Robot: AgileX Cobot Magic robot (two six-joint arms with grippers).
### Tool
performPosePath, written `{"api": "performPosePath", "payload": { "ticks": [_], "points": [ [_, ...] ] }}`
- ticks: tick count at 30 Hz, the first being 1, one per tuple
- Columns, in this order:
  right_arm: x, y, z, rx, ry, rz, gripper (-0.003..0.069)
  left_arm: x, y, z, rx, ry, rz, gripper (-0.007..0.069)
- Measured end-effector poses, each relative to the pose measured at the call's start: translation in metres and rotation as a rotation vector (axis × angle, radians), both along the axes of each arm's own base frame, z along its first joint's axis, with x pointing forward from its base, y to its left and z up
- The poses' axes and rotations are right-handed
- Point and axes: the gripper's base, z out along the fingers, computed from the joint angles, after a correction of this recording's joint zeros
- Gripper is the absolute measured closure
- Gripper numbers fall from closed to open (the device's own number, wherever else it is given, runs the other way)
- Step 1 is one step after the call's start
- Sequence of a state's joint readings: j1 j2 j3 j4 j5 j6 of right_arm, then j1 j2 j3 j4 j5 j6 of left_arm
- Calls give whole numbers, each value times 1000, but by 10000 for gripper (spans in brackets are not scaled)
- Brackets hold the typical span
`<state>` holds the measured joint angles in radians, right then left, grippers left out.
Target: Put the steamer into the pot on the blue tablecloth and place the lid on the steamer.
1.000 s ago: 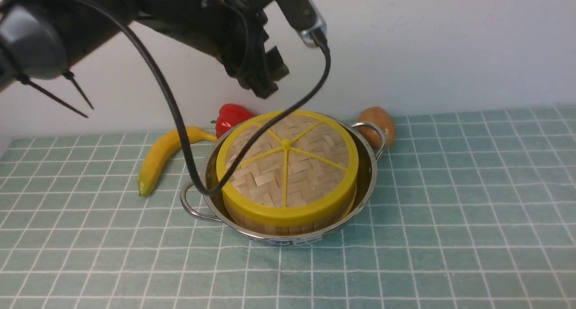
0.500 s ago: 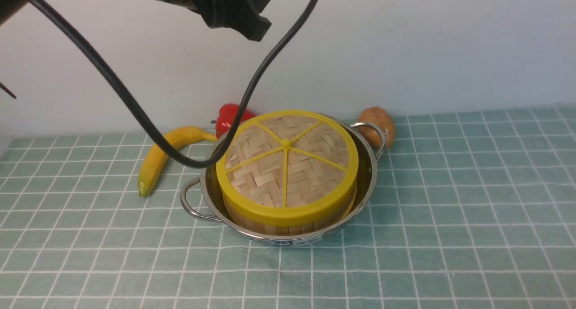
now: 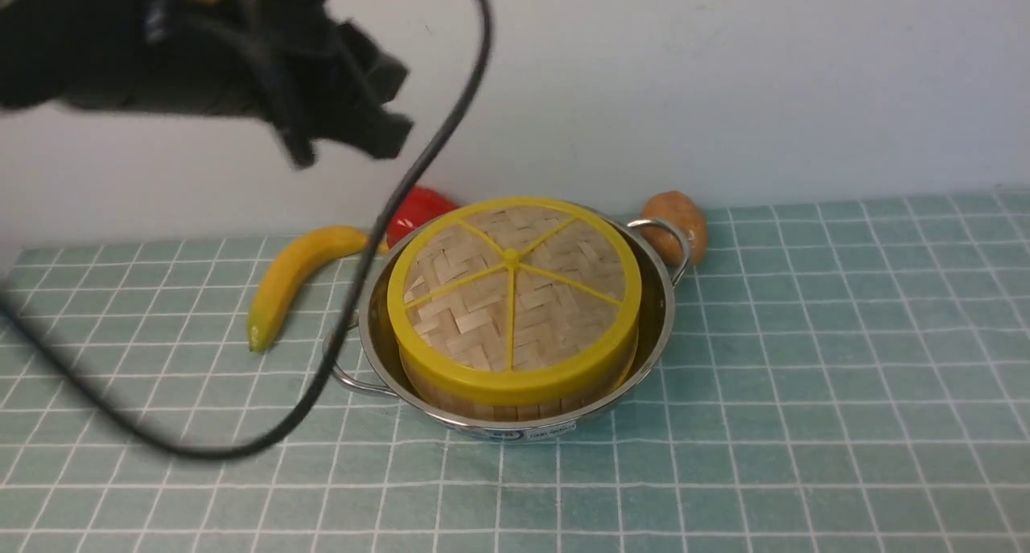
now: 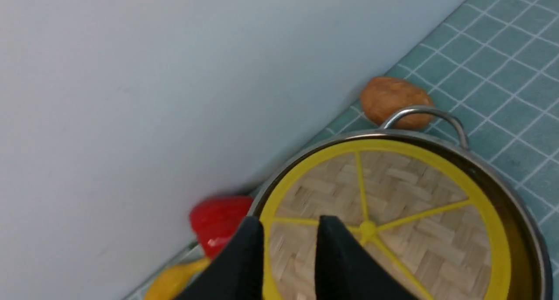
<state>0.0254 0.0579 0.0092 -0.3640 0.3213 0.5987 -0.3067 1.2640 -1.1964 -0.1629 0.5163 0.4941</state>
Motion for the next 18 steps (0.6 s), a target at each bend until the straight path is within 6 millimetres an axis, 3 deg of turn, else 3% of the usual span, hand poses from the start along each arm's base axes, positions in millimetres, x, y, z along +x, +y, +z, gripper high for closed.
{"api": "performPosePath", "payload": {
  "ticks": [1, 3, 7, 9, 10, 11, 12, 15, 18],
  "points": [
    [0, 0, 0, 0, 0, 0, 417, -27, 19, -5, -49, -50, 59, 454],
    [0, 0, 0, 0, 0, 0, 417, -65, 46, -35, -116, -79, 166, 443],
    [0, 0, 0, 0, 0, 0, 417, -123, 76, -84, -197, -149, 324, 426],
    [0, 0, 0, 0, 0, 0, 417, -139, 81, -95, -218, -179, 360, 423],
    [0, 0, 0, 0, 0, 0, 417, -155, 85, -114, -234, -183, 392, 423],
    [0, 0, 0, 0, 0, 0, 417, -157, 85, -113, -239, -197, 395, 423],
    [0, 0, 0, 0, 0, 0, 417, -173, 88, -130, -256, -220, 426, 420],
    [0, 0, 0, 0, 0, 0, 417, -191, 90, -155, -266, -250, 454, 412],
    [0, 0, 0, -1, 0, 0, 417, -200, 90, -164, -240, -266, 444, 410]
  ]
}}
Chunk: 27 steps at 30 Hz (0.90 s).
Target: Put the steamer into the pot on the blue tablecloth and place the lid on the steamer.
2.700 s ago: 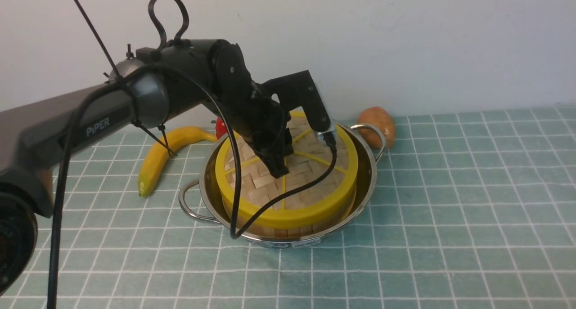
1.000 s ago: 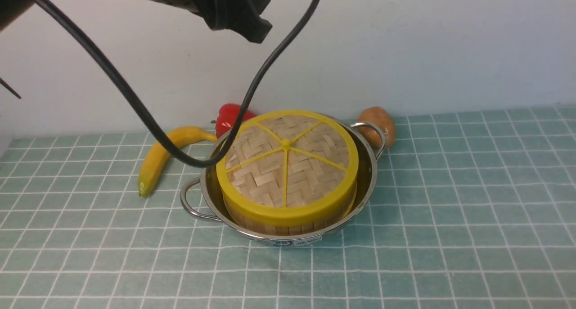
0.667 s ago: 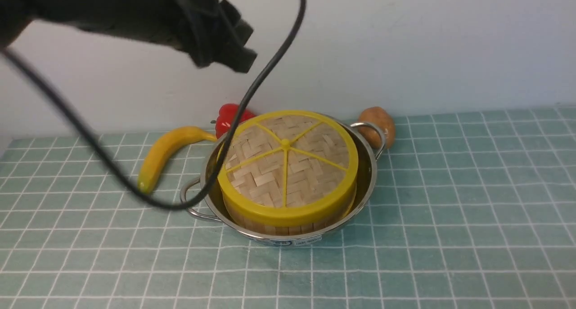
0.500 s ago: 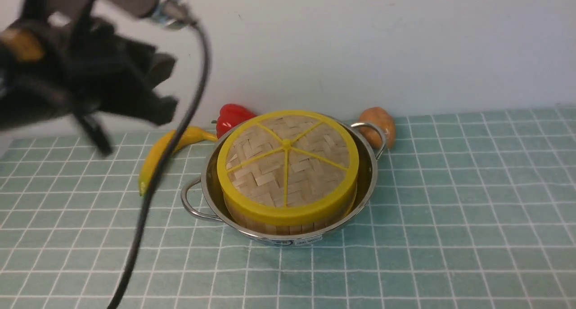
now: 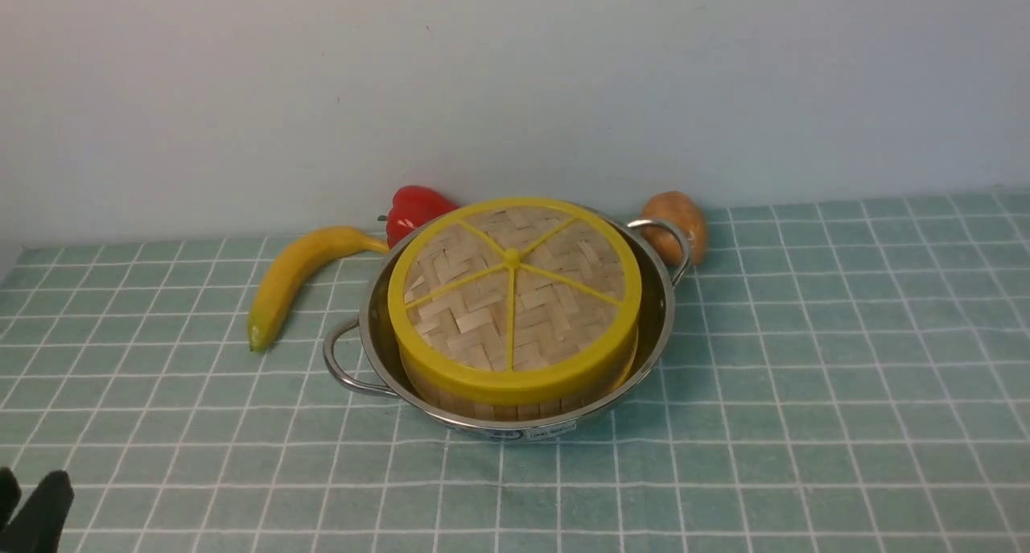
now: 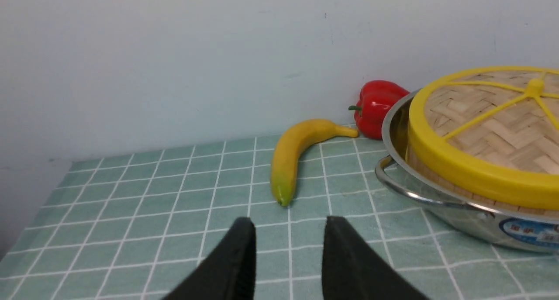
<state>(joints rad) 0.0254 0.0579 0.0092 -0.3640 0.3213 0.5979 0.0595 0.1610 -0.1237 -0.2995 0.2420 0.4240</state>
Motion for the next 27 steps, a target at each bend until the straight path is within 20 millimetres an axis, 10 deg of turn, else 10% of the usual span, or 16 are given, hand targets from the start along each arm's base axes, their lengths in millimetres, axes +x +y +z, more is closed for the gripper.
{"api": "performPosePath", "payload": {
  "ticks": [13, 27],
  "points": [
    [0, 0, 0, 0, 0, 0, 416, -12, 5, -44, -16, 91, 67, 391],
    [0, 0, 0, 0, 0, 0, 417, -13, 7, -45, -49, 86, 98, 382]
  ]
}}
